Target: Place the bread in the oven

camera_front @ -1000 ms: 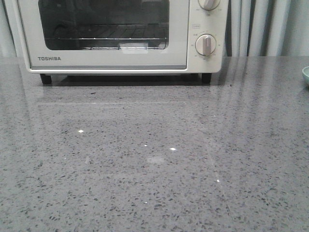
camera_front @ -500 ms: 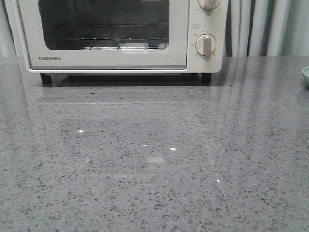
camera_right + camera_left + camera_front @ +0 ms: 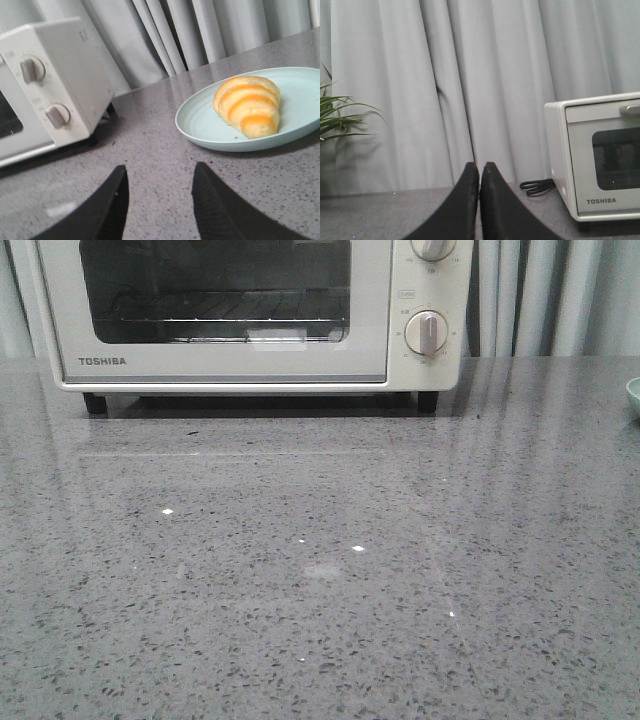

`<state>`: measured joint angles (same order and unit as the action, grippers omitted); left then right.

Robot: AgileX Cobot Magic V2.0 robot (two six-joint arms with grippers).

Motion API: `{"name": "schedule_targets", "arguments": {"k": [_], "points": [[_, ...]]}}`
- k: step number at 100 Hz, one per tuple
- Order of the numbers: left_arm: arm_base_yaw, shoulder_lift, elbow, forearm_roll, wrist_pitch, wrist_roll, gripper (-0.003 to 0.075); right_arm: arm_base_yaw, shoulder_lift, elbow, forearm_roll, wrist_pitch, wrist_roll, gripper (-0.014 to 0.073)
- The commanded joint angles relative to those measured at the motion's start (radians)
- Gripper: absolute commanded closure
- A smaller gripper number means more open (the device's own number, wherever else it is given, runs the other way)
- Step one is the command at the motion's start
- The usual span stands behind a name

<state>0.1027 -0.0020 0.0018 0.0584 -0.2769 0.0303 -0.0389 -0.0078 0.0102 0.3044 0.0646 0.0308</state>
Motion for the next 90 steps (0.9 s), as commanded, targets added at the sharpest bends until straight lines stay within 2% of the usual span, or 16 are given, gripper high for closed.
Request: {"name": "schedule_targets", "arguments": {"k": [1,11,30,37,49,61,69,90], "points": [[-0.008,-0.028,0.021,-0.069,-0.087,-0.015,0.0742,0.0,-0.02,0.024,0.047,-0.125,-0.009,0.0319],[-0.008,-0.028,0.021,-0.142,-0.087,-0.015,0.0742,0.0,-0.02,0.024,0.047,-0.159,-0.009,0.032],[-0.008,-0.028,0.021,-0.146,-0.094,-0.017,0.0741,0.0,-0.02,0.024,0.077,-0.159,-0.009,0.0328],[-0.008,-0.028,0.021,-0.146,-0.107,-0.07,0.0741,0.0,-0.02,0.024,0.115,-0.165,-0.009,0.041],[-0.008,-0.028,0.017,-0.146,-0.122,-0.16,0.0741,0.0,-0.02,0.011,0.115,-0.161,-0.009,0.0668],[-0.008,-0.028,0.011,-0.142,-0.164,-0.263,0.0741,0.0,-0.02,-0.007,0.118,-0.137,-0.009,0.0665],[-0.008,-0.026,-0.017,-0.097,-0.157,-0.28,0.0741,0.0,-0.02,-0.032,0.118,-0.075,-0.009,0.0664],[-0.027,0.005,-0.16,0.106,0.001,-0.441,0.0741,0.0,-0.011,-0.142,0.118,0.059,-0.009,0.0664]]}}
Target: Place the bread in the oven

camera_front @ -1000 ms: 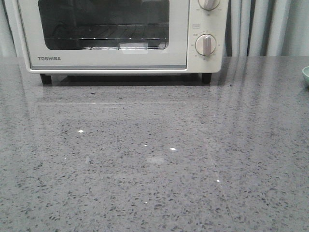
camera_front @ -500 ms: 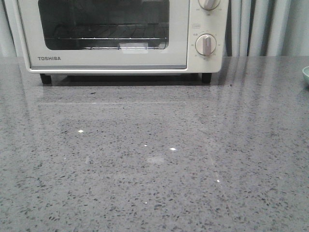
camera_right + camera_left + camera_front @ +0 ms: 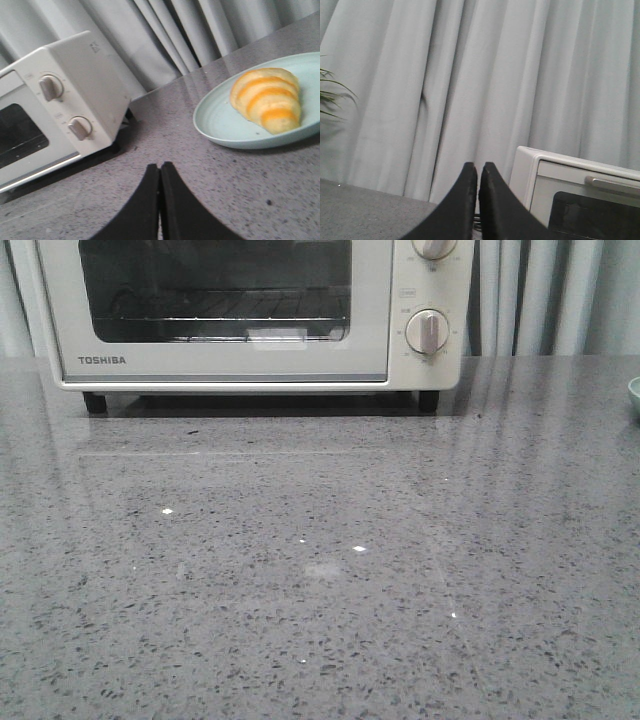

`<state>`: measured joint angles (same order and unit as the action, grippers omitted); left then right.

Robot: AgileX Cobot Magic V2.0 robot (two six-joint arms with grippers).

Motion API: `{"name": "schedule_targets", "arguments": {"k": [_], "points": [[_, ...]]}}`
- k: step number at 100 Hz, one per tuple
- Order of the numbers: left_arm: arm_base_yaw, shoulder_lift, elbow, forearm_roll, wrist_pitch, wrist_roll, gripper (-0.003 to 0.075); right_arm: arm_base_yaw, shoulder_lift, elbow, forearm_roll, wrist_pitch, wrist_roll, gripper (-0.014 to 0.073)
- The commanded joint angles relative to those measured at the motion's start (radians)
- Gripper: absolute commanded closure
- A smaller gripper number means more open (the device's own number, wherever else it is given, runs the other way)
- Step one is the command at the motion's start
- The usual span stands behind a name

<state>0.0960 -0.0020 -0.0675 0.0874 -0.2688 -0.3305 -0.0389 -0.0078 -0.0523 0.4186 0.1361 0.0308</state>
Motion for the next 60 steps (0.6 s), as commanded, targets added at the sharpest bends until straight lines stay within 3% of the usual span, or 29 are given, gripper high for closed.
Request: {"name": "schedule_targets", "arguments": {"k": [1,24,60], "points": [[-0.023,0.011,-0.096,0.08,-0.001,-0.084,0.0741,0.0,-0.01,-0.089,0.003,-0.008,-0.012,0.0664],[-0.156,0.185,-0.255,0.102,0.007,-0.1,0.0741,0.0,0.071,-0.233,0.003,0.149,-0.215,0.0664],[-0.441,0.599,-0.51,0.166,0.008,-0.1,0.0741,0.0,0.153,-0.355,0.021,0.084,-0.222,0.0664]]}}
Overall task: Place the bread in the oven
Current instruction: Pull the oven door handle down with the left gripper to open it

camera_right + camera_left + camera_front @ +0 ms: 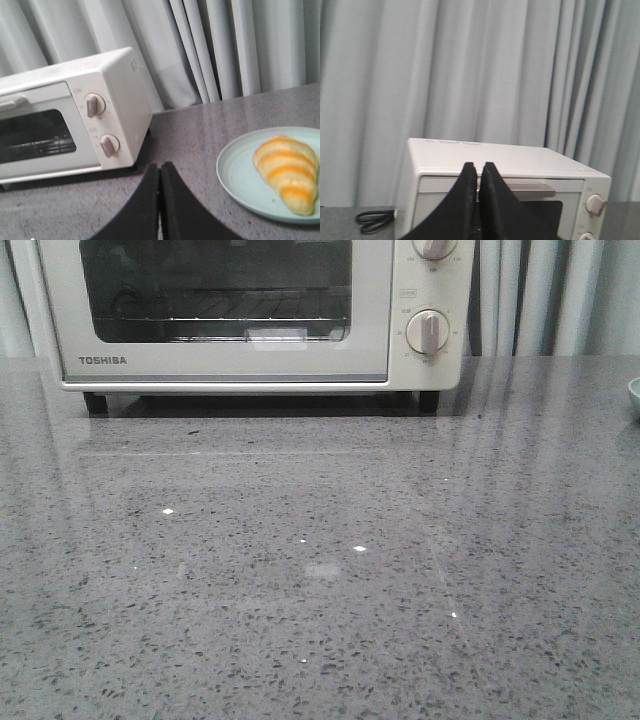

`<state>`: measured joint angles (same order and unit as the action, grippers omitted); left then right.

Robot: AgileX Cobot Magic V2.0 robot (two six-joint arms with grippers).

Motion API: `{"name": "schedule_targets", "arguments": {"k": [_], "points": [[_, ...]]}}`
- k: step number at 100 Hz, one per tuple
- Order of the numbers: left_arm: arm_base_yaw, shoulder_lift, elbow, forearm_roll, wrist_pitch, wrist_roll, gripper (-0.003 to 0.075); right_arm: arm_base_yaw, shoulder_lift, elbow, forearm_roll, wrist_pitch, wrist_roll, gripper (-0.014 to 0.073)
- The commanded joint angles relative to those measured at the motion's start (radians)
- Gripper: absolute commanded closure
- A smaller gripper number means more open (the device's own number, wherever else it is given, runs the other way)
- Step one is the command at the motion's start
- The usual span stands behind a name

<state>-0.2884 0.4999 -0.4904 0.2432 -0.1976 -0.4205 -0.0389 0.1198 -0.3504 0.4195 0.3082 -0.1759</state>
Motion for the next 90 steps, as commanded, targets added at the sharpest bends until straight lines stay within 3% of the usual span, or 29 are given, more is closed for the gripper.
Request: {"name": "schedule_targets", "arguments": {"k": [1,29,90], "points": [[-0.06,0.114,-0.098,0.01,-0.064,-0.01,0.0742,0.0,0.025,-0.059,0.02,-0.088,-0.016,0.0664],[-0.115,0.418,-0.33,0.016,-0.064,-0.005,0.0742,0.0,0.1,-0.185,0.022,0.082,-0.093,0.0664],[-0.115,0.803,-0.561,0.057,-0.106,-0.005,0.0741,0.0,0.316,-0.345,0.022,0.151,-0.093,0.0664]]}}
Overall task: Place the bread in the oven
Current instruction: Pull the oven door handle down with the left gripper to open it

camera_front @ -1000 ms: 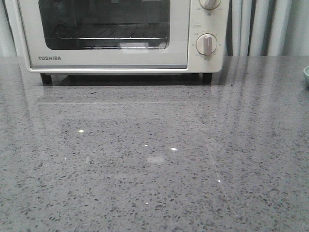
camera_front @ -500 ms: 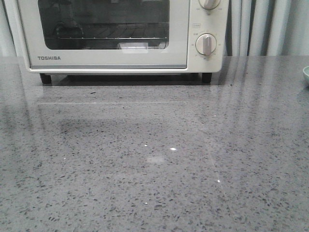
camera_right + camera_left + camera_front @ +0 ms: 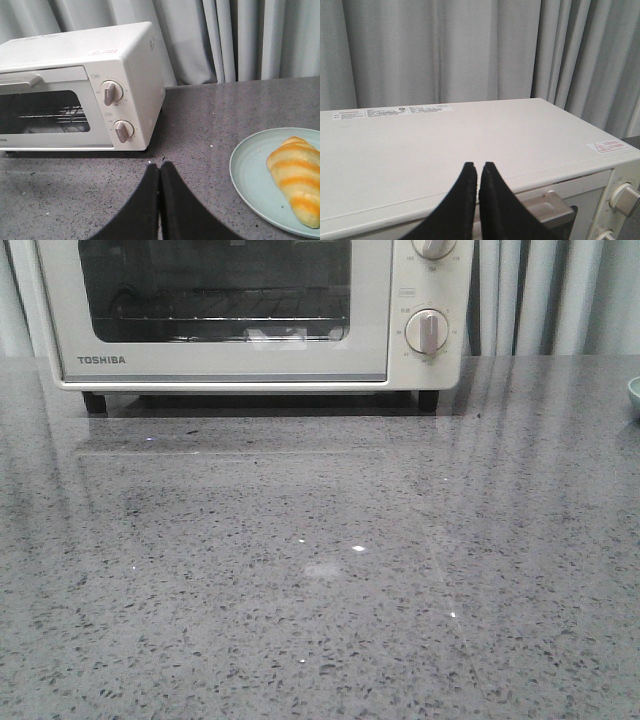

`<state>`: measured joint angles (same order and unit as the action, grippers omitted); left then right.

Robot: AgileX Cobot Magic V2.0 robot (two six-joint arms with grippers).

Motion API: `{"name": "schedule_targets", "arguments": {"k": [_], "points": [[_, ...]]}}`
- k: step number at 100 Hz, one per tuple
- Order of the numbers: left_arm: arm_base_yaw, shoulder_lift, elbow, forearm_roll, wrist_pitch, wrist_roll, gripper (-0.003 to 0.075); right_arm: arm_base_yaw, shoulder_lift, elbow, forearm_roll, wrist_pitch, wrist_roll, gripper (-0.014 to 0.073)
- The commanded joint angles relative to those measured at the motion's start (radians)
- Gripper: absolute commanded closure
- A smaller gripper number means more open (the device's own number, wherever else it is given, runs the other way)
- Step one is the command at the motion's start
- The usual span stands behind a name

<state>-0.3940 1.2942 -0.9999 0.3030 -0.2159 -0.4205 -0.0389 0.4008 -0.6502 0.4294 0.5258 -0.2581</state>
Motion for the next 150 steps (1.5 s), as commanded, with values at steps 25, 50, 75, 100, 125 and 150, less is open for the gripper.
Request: {"name": "schedule_targets", "arguments": {"k": [25,50,75,100,125,150], "points": [[-0.017,0.092,-0.093,-0.002,-0.11,-0.007,0.0741,0.0,0.052,-0.047,0.012,-0.083,-0.011,0.0664],[-0.027,0.14,-0.097,-0.002,-0.106,-0.009,0.0741,0.0,0.052,-0.047,0.012,-0.085,-0.011,0.0664],[-0.027,0.181,-0.097,-0.002,0.012,-0.009,0.0741,0.0,0.052,-0.047,0.012,-0.089,-0.011,0.0664],[-0.035,0.178,-0.092,-0.006,0.145,-0.009,0.0741,0.0,0.052,-0.047,0.012,-0.107,-0.011,0.0664],[-0.055,0.073,0.06,-0.018,0.125,-0.009,0.0742,0.0,0.052,-0.047,0.012,-0.107,-0.011,0.0664],[-0.095,-0.246,0.297,-0.12,0.128,-0.009,0.0742,0.0,0.052,-0.047,0.012,-0.085,-0.011,0.0664]]}}
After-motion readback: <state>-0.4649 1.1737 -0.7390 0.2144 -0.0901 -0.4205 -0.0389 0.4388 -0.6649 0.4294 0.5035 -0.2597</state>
